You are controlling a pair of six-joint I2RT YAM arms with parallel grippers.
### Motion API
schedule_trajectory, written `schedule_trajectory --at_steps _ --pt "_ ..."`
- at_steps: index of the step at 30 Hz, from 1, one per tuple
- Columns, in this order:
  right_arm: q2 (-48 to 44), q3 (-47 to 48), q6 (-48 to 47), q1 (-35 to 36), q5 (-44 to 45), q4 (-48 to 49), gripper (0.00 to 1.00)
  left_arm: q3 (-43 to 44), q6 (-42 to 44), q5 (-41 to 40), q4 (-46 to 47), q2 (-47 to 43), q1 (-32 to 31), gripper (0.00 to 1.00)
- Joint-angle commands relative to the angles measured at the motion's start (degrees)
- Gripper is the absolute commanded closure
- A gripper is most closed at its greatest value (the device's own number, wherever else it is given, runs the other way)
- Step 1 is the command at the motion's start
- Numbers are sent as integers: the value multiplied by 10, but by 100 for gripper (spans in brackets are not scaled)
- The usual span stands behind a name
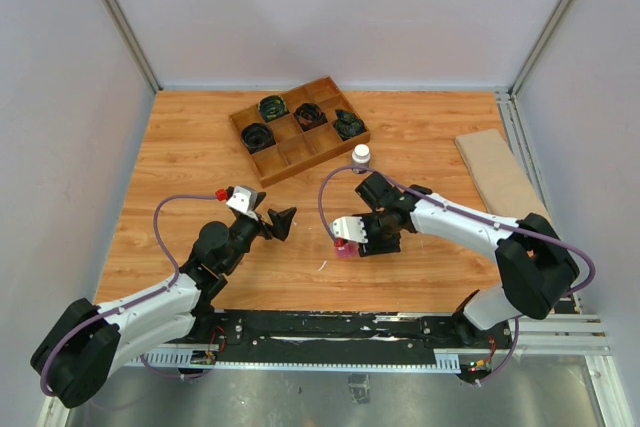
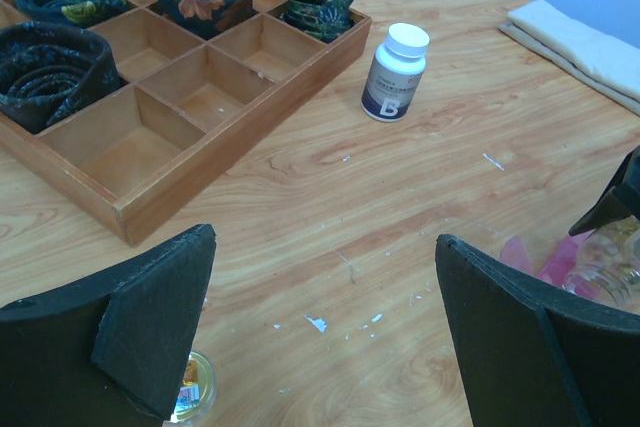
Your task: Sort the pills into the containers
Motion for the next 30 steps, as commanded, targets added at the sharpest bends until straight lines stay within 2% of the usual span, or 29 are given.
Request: schedule_trajectory --at_steps 1,5,8,11,14,17,20,22,25,28,30 --pt "-3 11 3 12 18 -5 99 -1 8 -6 22 -1 -4 5" --pt "-4 13 1 14 -1 -15 99 -1 8 -6 22 -1 -4 5" --pt "2 12 4 14 28 -10 99 -1 8 -6 22 -1 -4 5" --pt "-10 11 -1 15 -4 -12 99 -1 8 -6 22 0 -4 5" --pt "7 13 2 17 31 -11 99 0 8 -6 22 1 -4 5" --pt "-11 11 -1 19 10 -10 99 0 8 -6 22 1 -4 5" --pt "6 16 4 19 33 -13 99 0 8 -6 22 2 -4 5" --pt "-10 14 2 20 8 -12 99 0 8 -6 22 1 -4 5" --pt "1 9 2 22 44 -4 99 0 8 -6 22 1 -4 4" --pt "-10 11 3 23 19 -4 99 0 8 -6 22 0 -4 4" --pt "-12 4 5 23 38 7 99 -1 8 -6 22 -1 -4 4"
